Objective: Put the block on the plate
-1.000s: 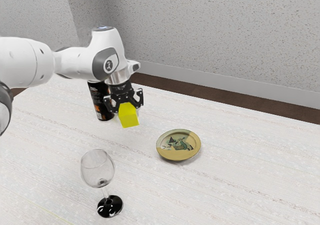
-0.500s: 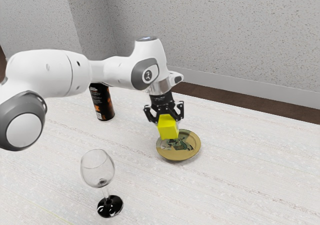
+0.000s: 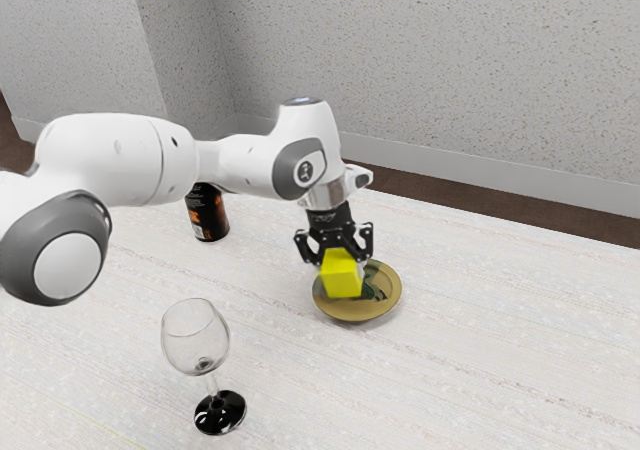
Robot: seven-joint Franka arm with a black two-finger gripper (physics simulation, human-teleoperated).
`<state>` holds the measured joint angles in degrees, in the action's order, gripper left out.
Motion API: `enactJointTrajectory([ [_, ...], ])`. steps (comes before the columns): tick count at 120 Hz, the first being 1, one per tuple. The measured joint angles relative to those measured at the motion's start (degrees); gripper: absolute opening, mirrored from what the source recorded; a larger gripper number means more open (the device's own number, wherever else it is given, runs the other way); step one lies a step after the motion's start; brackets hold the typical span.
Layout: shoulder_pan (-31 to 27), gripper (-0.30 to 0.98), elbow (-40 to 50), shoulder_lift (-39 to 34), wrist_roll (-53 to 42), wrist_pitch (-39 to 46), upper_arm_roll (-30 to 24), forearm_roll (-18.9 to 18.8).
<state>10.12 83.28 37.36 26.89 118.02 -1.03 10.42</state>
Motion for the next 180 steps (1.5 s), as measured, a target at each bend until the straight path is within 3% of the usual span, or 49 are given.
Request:
enactJointTrajectory([
  [56,-0.36,0.4,-4.23,4.08,-0.83,0.12,-0.37,0.12],
  [81,-0.28,0.58,-4.66,4.43,-1.75,0.0,-0.42,0.71],
  [116,-0.63,0.66,-4.71,1.38,-2.23,-0.65,-1.39,0.84],
  [156,-0.87,0.68,-4.19,-16.35,-2.03,-12.72,0.44,-2.34],
  [180,3.96,0.68,-2.05,-23.79,-3.06,-22.68,7.99,-3.63],
])
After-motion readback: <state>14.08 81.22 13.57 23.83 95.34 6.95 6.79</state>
